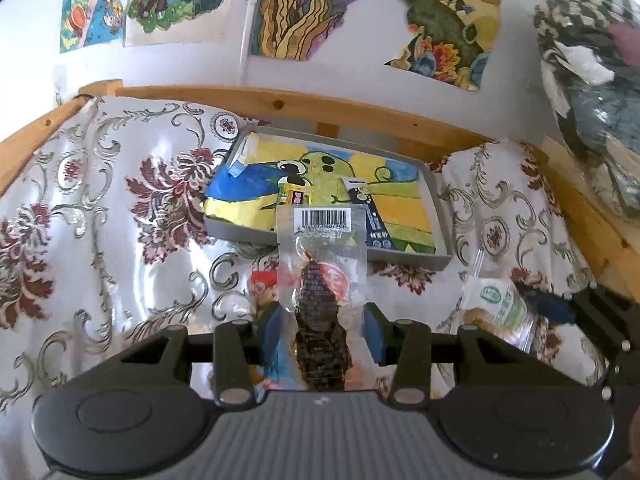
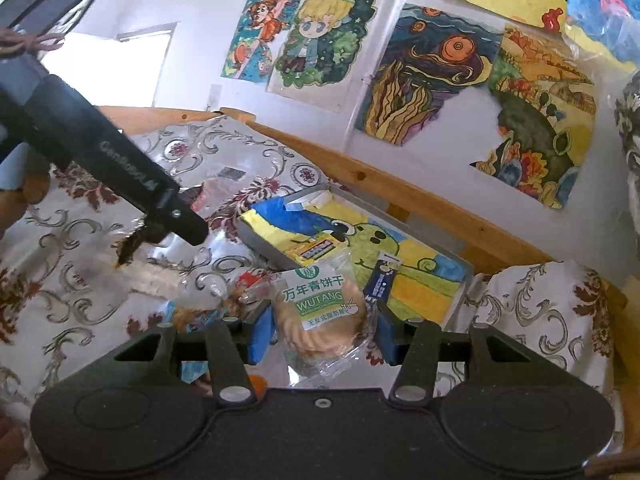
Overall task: Organize snacks
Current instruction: 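Carry the meat pack and biscuit to the grey tray and lower them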
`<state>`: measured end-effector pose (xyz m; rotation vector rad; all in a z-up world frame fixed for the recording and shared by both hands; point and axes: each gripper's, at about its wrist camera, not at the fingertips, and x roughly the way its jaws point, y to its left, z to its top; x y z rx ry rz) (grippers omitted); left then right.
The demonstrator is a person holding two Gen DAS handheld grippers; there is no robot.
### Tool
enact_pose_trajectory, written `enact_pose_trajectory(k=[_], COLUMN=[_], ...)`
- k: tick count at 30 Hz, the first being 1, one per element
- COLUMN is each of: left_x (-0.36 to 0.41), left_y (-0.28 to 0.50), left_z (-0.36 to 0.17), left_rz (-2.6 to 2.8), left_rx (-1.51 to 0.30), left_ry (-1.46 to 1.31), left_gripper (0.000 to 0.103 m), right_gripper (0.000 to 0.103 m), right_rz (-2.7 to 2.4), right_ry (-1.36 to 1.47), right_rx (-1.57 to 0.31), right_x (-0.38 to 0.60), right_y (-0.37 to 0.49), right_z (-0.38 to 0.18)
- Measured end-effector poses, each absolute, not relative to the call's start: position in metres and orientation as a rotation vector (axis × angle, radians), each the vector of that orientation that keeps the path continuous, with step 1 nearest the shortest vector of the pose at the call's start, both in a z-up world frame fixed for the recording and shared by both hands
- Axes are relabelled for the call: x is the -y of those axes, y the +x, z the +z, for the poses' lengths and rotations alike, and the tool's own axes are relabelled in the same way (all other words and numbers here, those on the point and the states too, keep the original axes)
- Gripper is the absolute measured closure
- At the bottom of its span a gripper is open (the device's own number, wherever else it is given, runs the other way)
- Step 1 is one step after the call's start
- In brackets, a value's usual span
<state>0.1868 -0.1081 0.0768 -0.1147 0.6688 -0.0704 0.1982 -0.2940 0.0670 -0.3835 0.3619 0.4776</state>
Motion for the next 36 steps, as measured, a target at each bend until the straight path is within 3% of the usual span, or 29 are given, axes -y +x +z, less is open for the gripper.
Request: enact_pose_trajectory(k=[18, 36], left_x=[0.092, 0.096], left_y=[0.4, 0.464], left_z=[0.025, -0.027], left_rz=[-0.219, -0.232], left_rx=[-0.542, -0.633], left_ry=[-0.16, -0.257], left_gripper=[0.056, 0.056], right_gripper=[0.049, 0.049], right_rz=[0.294, 0.179], right_ry=[-0.19, -0.039], right_rx=[-0.387, -0.542], right_x=[0.284, 0.308], right_y=[0.4, 0.462], right_z=[0.031, -0.034])
